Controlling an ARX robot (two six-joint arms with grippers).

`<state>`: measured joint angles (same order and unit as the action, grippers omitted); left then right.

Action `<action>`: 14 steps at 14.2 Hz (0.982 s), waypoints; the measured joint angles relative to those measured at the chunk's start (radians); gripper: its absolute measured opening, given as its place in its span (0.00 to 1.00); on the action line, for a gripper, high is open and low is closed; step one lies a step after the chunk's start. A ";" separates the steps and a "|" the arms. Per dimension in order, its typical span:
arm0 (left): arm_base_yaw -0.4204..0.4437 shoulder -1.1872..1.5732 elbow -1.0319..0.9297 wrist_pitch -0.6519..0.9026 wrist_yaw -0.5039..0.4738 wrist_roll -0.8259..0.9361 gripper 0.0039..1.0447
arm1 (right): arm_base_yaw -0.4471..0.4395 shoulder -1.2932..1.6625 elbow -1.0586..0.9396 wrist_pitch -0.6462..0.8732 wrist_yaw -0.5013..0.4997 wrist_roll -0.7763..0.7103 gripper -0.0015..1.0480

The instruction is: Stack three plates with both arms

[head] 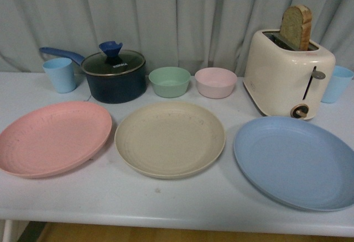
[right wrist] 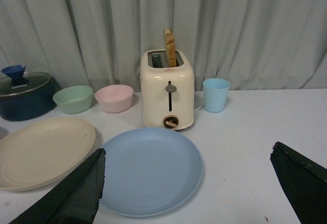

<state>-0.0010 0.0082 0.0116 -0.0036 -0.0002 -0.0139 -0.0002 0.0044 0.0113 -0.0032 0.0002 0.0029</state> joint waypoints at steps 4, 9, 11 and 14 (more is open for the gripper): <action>0.000 0.000 0.000 0.000 0.000 0.000 0.94 | 0.000 0.000 0.000 0.000 0.000 0.000 0.94; 0.000 0.000 0.000 0.000 0.000 0.000 0.94 | 0.000 0.000 0.000 0.000 0.000 0.000 0.94; 0.000 0.000 0.000 0.000 0.000 0.000 0.94 | 0.000 0.000 0.000 0.000 0.000 0.000 0.94; 0.000 0.000 0.000 0.000 0.000 0.000 0.94 | 0.000 0.000 0.000 0.000 0.000 0.000 0.94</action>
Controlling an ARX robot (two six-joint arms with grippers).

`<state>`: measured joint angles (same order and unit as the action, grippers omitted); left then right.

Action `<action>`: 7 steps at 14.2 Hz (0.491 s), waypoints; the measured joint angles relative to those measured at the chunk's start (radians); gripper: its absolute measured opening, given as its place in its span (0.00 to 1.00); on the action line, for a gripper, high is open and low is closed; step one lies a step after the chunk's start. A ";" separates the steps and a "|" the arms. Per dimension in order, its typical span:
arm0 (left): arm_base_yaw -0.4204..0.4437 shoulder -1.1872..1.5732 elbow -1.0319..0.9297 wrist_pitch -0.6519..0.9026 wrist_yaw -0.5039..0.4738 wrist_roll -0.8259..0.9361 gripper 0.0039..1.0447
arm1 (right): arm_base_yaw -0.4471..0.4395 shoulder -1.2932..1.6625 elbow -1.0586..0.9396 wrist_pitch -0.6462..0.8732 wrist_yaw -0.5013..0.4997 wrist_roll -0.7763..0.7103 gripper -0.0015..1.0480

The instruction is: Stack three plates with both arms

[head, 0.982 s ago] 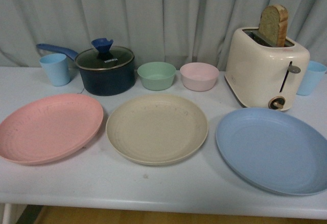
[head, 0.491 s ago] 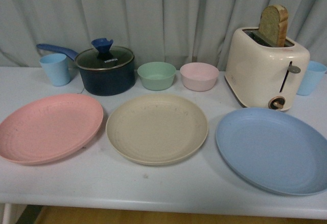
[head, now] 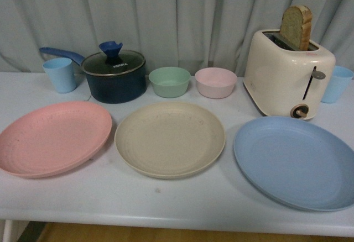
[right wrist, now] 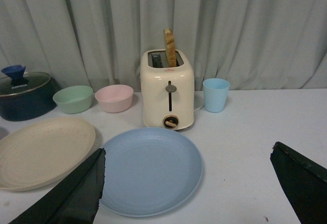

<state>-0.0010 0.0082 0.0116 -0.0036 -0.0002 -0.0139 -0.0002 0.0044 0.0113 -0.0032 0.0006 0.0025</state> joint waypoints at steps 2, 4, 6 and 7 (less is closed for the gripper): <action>0.000 0.000 0.000 0.000 0.000 0.000 0.94 | 0.000 0.000 0.000 0.000 0.000 0.000 0.94; -0.098 0.193 0.144 -0.325 -0.204 -0.121 0.94 | 0.000 0.000 0.000 0.000 -0.001 -0.001 0.94; -0.131 0.363 0.270 -0.393 -0.291 -0.242 0.94 | 0.000 0.000 0.000 0.000 -0.002 0.000 0.94; -0.111 0.412 0.313 -0.338 -0.286 -0.251 0.94 | 0.000 0.000 0.000 -0.001 0.000 0.000 0.94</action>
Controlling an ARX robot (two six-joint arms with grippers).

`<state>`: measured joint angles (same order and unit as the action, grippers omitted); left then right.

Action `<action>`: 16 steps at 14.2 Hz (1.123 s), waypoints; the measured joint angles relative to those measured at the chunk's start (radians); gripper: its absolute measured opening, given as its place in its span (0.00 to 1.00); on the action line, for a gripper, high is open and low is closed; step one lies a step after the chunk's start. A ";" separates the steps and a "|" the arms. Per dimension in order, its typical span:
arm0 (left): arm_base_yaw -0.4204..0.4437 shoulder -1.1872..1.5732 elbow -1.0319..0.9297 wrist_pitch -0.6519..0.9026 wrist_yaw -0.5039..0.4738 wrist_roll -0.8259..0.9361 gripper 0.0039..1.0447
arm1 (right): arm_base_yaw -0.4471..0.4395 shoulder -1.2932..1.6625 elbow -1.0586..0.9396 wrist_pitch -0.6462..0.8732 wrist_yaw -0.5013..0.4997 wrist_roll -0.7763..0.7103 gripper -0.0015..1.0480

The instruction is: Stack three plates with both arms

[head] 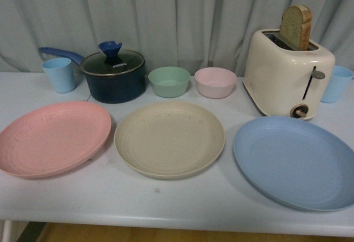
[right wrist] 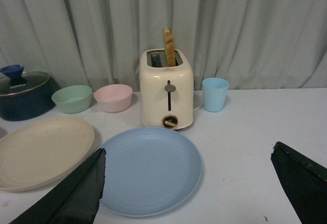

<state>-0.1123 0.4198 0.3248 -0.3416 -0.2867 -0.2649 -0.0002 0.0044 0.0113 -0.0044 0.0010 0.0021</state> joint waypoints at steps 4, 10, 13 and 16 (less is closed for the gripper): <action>0.111 0.455 0.185 0.345 0.162 0.057 0.94 | 0.000 0.000 0.000 0.001 0.000 0.000 0.94; 0.211 1.415 0.710 0.382 0.205 0.142 0.94 | 0.000 0.000 0.000 0.001 0.000 0.000 0.94; 0.249 1.531 0.723 0.422 0.193 0.111 0.94 | 0.000 0.000 0.000 0.001 0.000 0.000 0.94; 0.320 1.571 0.673 0.523 0.181 0.077 0.94 | 0.000 0.000 0.000 0.001 0.000 0.000 0.94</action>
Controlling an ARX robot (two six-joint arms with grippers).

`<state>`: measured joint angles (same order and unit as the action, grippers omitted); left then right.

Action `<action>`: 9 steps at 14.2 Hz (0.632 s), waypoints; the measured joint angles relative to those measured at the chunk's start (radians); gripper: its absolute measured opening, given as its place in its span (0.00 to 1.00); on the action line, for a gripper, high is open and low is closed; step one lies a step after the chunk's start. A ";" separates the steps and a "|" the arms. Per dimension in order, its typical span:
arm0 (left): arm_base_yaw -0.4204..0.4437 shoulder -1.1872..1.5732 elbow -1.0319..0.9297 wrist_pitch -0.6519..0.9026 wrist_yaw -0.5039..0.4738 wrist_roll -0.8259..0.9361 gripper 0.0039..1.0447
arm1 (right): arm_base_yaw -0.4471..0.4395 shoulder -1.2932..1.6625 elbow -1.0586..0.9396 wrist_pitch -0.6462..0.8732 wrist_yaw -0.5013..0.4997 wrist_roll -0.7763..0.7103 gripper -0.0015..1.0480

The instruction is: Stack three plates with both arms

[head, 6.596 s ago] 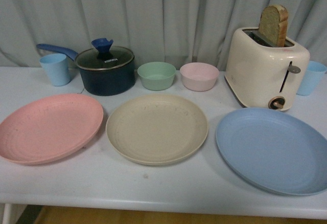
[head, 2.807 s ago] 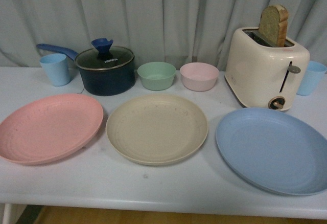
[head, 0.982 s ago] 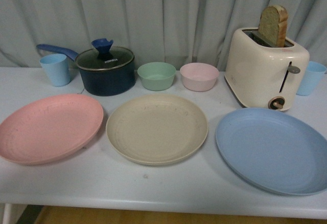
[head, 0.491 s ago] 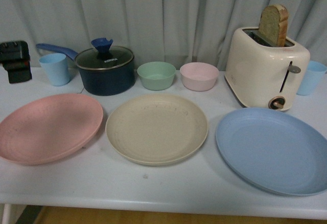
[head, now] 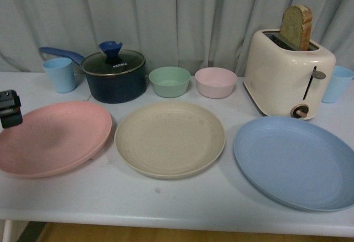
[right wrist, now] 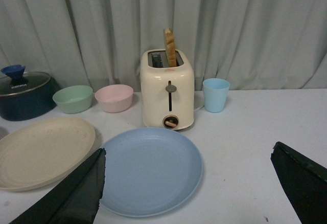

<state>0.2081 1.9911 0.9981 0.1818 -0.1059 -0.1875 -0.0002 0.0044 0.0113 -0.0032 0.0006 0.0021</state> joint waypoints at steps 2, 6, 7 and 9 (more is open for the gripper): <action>0.018 0.048 -0.047 0.030 0.014 -0.028 0.94 | 0.000 0.000 0.000 0.000 0.000 0.000 0.94; -0.006 0.068 -0.068 0.094 0.039 -0.067 0.94 | 0.000 0.000 0.000 0.000 0.000 0.000 0.94; -0.016 0.072 -0.068 0.093 0.039 -0.070 0.88 | 0.000 0.000 0.000 0.000 0.000 0.000 0.94; -0.031 0.084 -0.065 0.092 0.032 -0.072 0.67 | 0.000 0.000 0.000 0.000 0.000 0.000 0.94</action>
<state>0.1772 2.0747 0.9329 0.2733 -0.0734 -0.2592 -0.0002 0.0044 0.0113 -0.0032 0.0006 0.0021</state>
